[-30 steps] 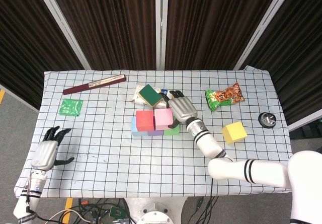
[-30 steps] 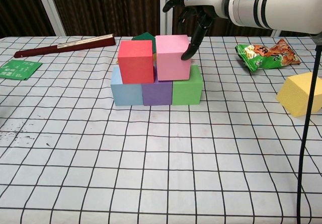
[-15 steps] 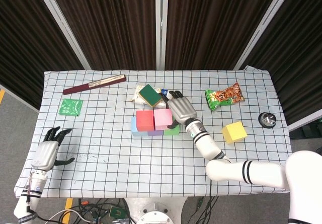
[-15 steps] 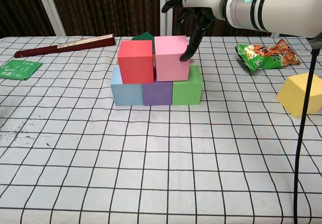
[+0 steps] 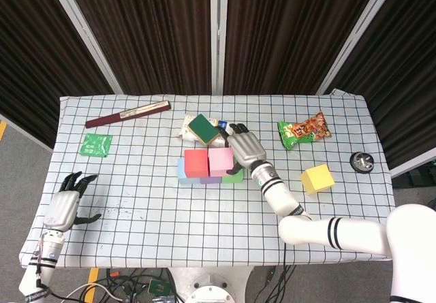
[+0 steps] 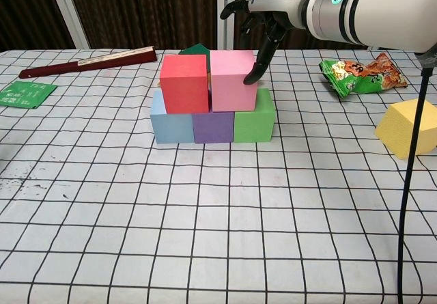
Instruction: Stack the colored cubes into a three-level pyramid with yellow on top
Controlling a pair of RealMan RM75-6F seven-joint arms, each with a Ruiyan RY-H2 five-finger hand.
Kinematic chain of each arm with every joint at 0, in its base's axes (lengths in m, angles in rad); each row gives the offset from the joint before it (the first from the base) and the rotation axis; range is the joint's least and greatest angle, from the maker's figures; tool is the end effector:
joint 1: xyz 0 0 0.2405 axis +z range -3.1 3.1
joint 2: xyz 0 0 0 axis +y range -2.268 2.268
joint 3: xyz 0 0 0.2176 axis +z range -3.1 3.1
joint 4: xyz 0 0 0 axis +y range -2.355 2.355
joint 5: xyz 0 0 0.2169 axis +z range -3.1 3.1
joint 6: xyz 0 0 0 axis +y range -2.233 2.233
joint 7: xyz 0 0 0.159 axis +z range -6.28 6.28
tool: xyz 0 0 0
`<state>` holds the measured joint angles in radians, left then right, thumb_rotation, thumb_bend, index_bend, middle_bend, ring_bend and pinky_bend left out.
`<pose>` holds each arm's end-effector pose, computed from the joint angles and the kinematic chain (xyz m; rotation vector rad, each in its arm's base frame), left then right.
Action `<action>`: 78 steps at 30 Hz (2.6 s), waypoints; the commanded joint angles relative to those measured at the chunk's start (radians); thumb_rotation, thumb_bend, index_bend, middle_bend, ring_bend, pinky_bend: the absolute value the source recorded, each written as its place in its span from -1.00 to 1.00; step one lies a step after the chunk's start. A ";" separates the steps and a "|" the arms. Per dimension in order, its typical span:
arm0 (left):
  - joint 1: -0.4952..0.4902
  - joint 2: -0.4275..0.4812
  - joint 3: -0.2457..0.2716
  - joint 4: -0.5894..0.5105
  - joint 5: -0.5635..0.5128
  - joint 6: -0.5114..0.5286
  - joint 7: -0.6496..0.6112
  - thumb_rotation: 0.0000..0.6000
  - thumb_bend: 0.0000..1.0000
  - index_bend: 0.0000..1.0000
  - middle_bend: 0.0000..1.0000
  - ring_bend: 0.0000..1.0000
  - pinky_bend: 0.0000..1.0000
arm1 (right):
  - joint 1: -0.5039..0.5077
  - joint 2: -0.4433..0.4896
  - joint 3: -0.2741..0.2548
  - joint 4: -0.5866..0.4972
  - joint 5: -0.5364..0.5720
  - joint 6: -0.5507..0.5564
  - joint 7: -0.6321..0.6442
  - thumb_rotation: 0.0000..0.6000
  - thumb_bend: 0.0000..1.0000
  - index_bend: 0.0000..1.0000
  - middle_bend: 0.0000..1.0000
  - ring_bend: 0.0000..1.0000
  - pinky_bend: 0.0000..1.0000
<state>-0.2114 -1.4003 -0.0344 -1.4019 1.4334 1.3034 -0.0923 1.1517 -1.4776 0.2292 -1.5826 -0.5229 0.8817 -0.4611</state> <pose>-0.2787 0.2239 0.0456 -1.4546 -1.1372 -0.9549 -0.0202 -0.3702 -0.0254 1.8910 -1.1227 0.8951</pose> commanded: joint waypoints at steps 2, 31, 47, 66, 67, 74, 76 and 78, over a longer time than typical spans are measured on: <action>-0.001 0.001 -0.001 0.000 -0.001 -0.002 -0.001 1.00 -1.00 -0.69 -0.62 -0.95 -0.93 | 0.000 0.000 0.000 0.000 0.003 -0.001 -0.001 1.00 -0.87 -1.00 -0.15 -0.96 -1.00; -0.003 0.000 0.006 0.002 0.014 0.001 -0.013 1.00 -1.00 -0.69 -0.62 -0.95 -0.93 | 0.001 -0.009 0.008 0.006 0.016 -0.002 -0.003 1.00 -0.86 -1.00 -0.14 -0.94 -1.00; -0.003 -0.002 0.008 0.002 0.014 0.000 -0.015 1.00 -1.00 -0.69 -0.62 -0.95 -0.93 | 0.004 -0.017 0.010 0.012 0.024 -0.005 -0.004 1.00 -0.87 -1.00 -0.14 -0.94 -1.00; -0.004 -0.001 0.006 0.004 0.012 -0.002 -0.021 1.00 -1.00 -0.69 -0.62 -0.95 -0.93 | 0.002 -0.009 0.013 0.013 0.010 -0.022 0.010 1.00 -1.00 -1.00 -0.38 -0.95 -1.00; -0.004 -0.001 0.006 0.004 0.012 -0.002 -0.021 1.00 -1.00 -0.69 -0.62 -0.95 -0.93 | 0.001 -0.008 0.014 0.012 0.008 -0.025 0.013 1.00 -1.00 -1.00 -0.40 -0.96 -1.00; -0.005 0.000 0.005 0.005 0.012 -0.003 -0.022 1.00 -1.00 -0.69 -0.62 -0.95 -0.93 | -0.002 0.004 0.016 -0.002 -0.008 -0.032 0.026 1.00 -1.00 -1.00 -0.43 -0.96 -1.00; -0.005 0.000 0.005 0.005 0.011 -0.003 -0.023 1.00 -1.00 -0.69 -0.62 -0.95 -0.93 | -0.005 0.012 0.018 -0.014 -0.017 -0.028 0.031 1.00 -1.00 -1.00 -0.44 -0.97 -1.00; -0.005 0.000 0.004 0.006 0.011 -0.003 -0.023 1.00 -1.00 -0.69 -0.62 -0.95 -0.93 | -0.011 0.026 0.022 -0.032 -0.026 -0.022 0.039 1.00 -1.00 -1.00 -0.44 -0.97 -1.00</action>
<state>-0.2164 -1.4002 -0.0301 -1.3962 1.4443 1.3004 -0.1153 1.1439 -1.4586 0.2488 -1.6067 -0.5433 0.8564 -0.4268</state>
